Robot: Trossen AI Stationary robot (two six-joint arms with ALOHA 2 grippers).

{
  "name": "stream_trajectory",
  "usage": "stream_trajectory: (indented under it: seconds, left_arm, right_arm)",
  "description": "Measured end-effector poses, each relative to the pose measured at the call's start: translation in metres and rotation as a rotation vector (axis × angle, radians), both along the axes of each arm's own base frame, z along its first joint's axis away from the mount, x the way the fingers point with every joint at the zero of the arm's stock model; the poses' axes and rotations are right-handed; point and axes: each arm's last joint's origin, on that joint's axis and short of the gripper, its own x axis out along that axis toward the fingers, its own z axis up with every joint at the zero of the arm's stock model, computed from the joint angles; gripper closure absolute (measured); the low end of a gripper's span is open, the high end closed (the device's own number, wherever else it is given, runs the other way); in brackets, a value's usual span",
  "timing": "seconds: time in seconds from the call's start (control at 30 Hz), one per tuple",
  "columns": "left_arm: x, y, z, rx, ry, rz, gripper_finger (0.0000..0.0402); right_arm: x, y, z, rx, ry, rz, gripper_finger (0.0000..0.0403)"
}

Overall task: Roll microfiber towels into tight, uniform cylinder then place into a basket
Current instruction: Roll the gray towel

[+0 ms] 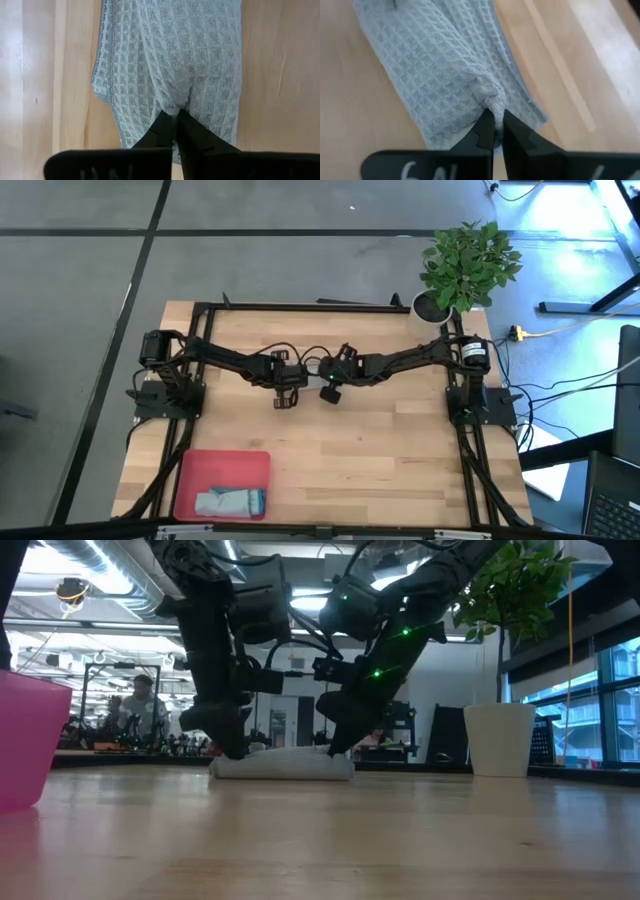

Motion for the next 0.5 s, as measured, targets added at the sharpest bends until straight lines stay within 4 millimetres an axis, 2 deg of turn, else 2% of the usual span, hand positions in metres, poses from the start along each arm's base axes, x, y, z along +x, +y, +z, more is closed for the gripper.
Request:
stream_trajectory:
  seconds: [0.5]
  left_arm:
    - [0.0067,0.0016,0.0071,0.042,-0.014,-0.010,0.0402]
  right_arm:
    - [-0.0030,-0.0021,-0.0035,0.032,0.030,-0.013,0.0386]
